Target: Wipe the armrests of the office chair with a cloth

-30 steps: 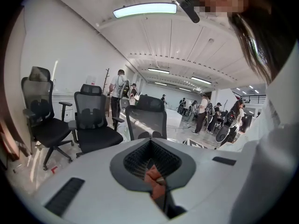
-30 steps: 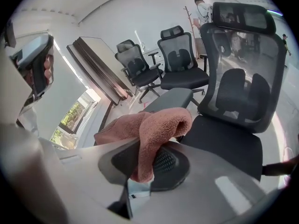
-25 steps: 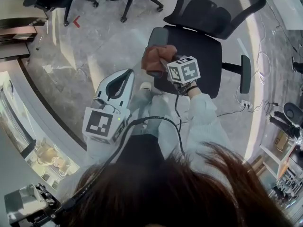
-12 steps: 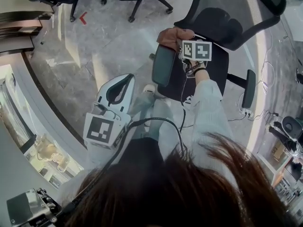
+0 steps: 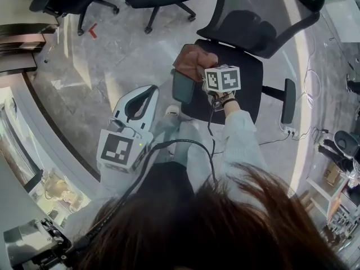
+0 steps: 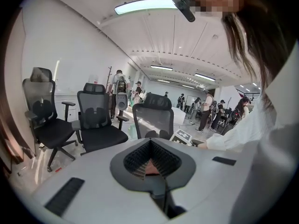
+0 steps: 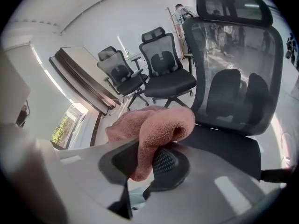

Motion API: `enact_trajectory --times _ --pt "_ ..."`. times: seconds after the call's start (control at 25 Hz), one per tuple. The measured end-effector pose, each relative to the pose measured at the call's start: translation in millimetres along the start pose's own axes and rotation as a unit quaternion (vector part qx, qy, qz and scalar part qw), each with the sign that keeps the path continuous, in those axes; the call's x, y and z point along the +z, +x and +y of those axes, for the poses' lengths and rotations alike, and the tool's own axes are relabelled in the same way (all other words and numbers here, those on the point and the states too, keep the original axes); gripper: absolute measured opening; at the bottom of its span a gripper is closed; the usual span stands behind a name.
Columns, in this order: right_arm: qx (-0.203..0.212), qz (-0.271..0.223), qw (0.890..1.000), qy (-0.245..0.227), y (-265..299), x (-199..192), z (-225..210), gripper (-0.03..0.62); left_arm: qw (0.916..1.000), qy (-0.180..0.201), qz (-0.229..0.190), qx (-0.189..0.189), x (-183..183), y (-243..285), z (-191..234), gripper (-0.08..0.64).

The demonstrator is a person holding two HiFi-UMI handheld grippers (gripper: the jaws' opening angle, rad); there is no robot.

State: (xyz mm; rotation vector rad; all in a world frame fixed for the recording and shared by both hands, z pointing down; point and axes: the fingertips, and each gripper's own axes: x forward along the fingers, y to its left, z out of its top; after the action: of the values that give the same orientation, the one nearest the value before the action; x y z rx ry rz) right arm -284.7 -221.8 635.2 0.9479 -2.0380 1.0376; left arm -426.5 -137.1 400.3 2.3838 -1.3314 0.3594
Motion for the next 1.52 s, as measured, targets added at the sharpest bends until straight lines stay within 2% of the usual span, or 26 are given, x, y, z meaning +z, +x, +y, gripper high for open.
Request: enact_trajectory --times 0.2,0.44,0.64,0.8,0.88,1.0,1.2,1.28,1.36,1.52 --pt "0.038 0.003 0.999 0.003 -28.9 -53.0 39.0 0.044 0.9999 0.003 -0.009 -0.011 20.8 0.8 -24.4 0.003" --pt "0.038 -0.006 0.999 0.005 -55.9 -101.5 63.4 0.044 0.9979 0.030 -0.033 -0.046 29.5 -1.0 -60.6 0.003" --pt "0.030 -0.032 0.999 0.002 -52.1 -94.7 62.3 0.044 0.9962 0.056 -0.035 -0.057 41.9 4.5 -69.6 0.003" --pt "0.025 -0.122 0.991 -0.039 -91.0 -60.6 79.1 0.044 0.9957 0.065 -0.043 -0.049 56.4 2.5 -75.9 0.003" --pt "0.012 -0.169 0.983 -0.064 -125.5 -40.8 84.9 0.044 0.9949 0.066 -0.050 -0.058 66.7 4.6 -87.5 0.003" --pt "-0.002 -0.247 0.966 -0.081 -188.4 -6.1 89.4 0.044 0.9928 0.069 -0.063 -0.075 83.2 9.4 -108.7 0.003" --pt "-0.047 -0.371 0.922 -0.098 -310.3 31.7 94.4 0.044 0.9895 0.074 -0.080 -0.096 102.6 13.5 -151.5 0.003" --pt "-0.061 -0.411 0.904 -0.104 -354.6 33.1 97.1 0.043 0.9880 0.072 -0.087 -0.105 109.9 11.6 -174.3 0.003" --pt "-0.071 -0.436 0.890 -0.110 -389.6 27.4 97.1 0.043 0.9865 0.071 -0.091 -0.116 111.4 10.7 -196.1 0.003" --pt "-0.091 -0.452 0.880 -0.112 -429.9 6.8 89.5 0.043 0.9842 0.074 -0.089 -0.134 103.1 7.8 -227.5 0.003"
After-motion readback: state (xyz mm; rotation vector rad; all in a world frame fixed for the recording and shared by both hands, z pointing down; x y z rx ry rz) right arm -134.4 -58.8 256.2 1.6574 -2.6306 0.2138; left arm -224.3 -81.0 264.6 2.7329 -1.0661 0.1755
